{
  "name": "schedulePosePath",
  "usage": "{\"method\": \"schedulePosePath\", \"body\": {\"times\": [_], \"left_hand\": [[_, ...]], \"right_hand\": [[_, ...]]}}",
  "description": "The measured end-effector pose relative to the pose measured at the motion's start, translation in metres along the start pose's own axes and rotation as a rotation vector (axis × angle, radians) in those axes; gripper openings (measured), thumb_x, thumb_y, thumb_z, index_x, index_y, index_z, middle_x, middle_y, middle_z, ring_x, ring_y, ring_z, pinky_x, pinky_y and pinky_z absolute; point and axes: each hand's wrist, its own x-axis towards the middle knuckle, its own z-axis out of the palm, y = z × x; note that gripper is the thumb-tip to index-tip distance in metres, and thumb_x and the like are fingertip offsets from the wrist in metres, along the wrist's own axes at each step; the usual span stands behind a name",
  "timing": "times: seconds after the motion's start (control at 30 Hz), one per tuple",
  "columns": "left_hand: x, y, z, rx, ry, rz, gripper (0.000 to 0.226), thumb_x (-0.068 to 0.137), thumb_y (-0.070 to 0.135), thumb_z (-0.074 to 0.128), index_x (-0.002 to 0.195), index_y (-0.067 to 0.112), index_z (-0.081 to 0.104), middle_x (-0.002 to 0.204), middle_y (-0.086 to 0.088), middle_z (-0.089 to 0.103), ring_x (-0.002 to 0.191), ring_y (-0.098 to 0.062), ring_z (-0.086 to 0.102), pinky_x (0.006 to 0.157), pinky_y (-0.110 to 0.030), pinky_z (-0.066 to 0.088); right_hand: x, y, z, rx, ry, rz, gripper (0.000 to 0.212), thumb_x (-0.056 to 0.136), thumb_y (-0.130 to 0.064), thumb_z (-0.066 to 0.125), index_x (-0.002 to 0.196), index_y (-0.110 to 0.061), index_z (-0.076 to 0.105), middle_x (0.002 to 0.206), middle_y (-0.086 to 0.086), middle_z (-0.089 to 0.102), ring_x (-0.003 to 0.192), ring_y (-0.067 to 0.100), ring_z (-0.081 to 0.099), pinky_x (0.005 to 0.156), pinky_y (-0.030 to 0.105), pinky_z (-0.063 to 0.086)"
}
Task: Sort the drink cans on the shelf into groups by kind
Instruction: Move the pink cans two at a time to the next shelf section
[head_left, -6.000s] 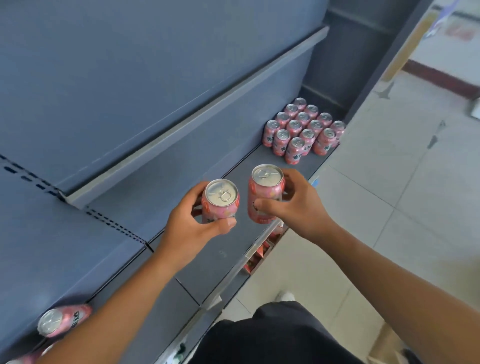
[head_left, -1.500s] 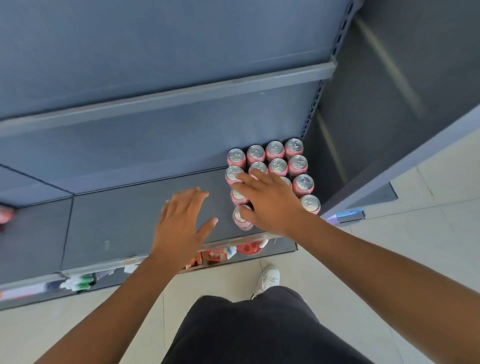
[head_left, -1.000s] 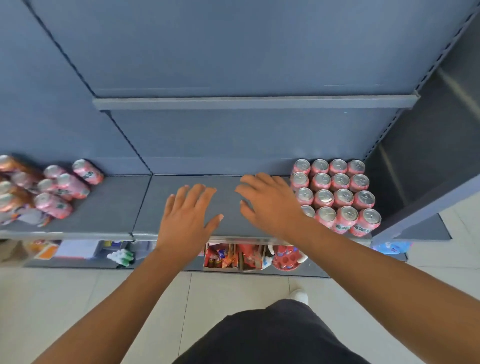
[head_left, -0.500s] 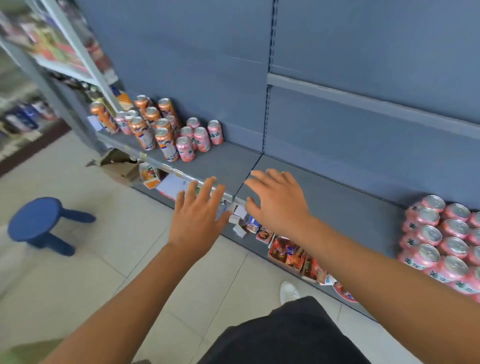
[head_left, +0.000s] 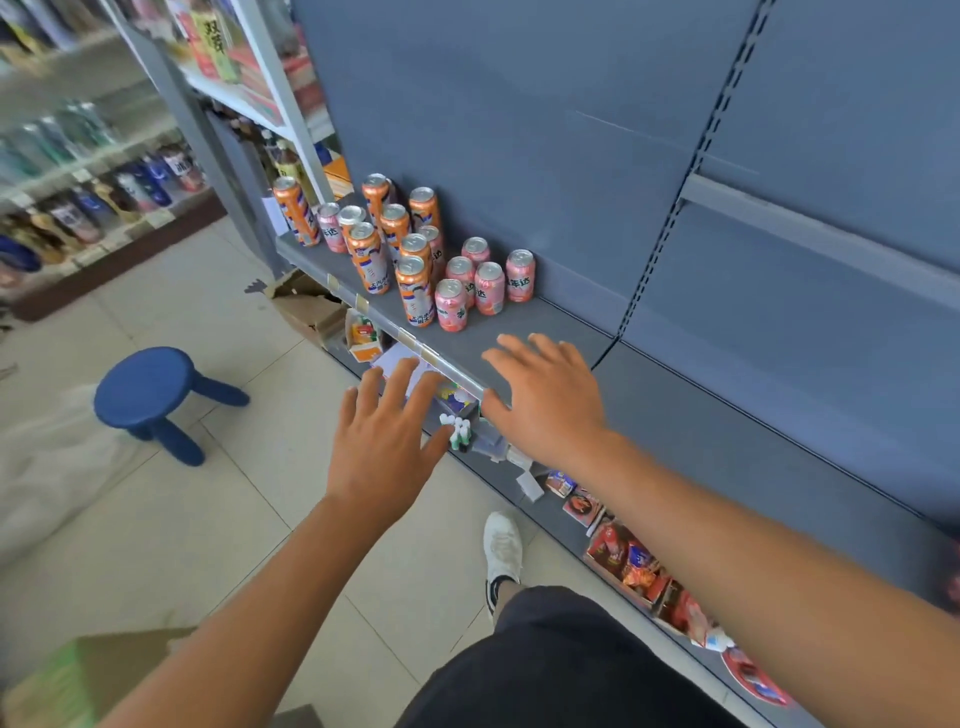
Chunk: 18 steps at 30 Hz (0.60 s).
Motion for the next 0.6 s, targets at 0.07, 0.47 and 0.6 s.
{"method": "schedulePosePath", "body": {"times": [0.07, 0.47, 0.6], "left_hand": [[0.024, -0.014, 0.008, 0.006, -0.024, -0.014, 0.053, 0.087, 0.045, 0.067, 0.132, 0.021, 0.05, 0.142, -0.006, 0.048, 0.124, -0.038, 0.048, 0.099, -0.051, 0.044], [0.17, -0.089, 0.048, 0.034, -0.177, -0.131, 0.063, 0.085, 0.05, 0.069, 0.138, 0.023, 0.048, 0.147, -0.007, 0.045, 0.132, -0.039, 0.043, 0.105, -0.053, 0.041], [0.2, -0.106, 0.065, 0.028, -0.212, -0.109, 0.06, 0.085, 0.048, 0.07, 0.135, 0.022, 0.051, 0.146, -0.007, 0.047, 0.13, -0.039, 0.045, 0.101, -0.052, 0.043]], "right_hand": [[0.031, 0.004, 0.005, 0.023, 0.009, -0.006, 0.048, 0.095, -0.041, 0.047, 0.139, -0.022, 0.052, 0.151, -0.001, 0.046, 0.137, 0.03, 0.039, 0.11, 0.046, 0.028], [0.213, 0.034, 0.024, 0.056, 0.083, -0.042, 0.029, 0.082, -0.035, 0.057, 0.104, -0.019, 0.066, 0.111, -0.001, 0.066, 0.102, 0.031, 0.057, 0.083, 0.044, 0.045], [0.244, 0.045, 0.033, 0.043, 0.131, -0.015, 0.02, 0.081, -0.03, 0.06, 0.098, -0.02, 0.063, 0.105, -0.001, 0.063, 0.094, 0.031, 0.057, 0.076, 0.041, 0.043]]}}
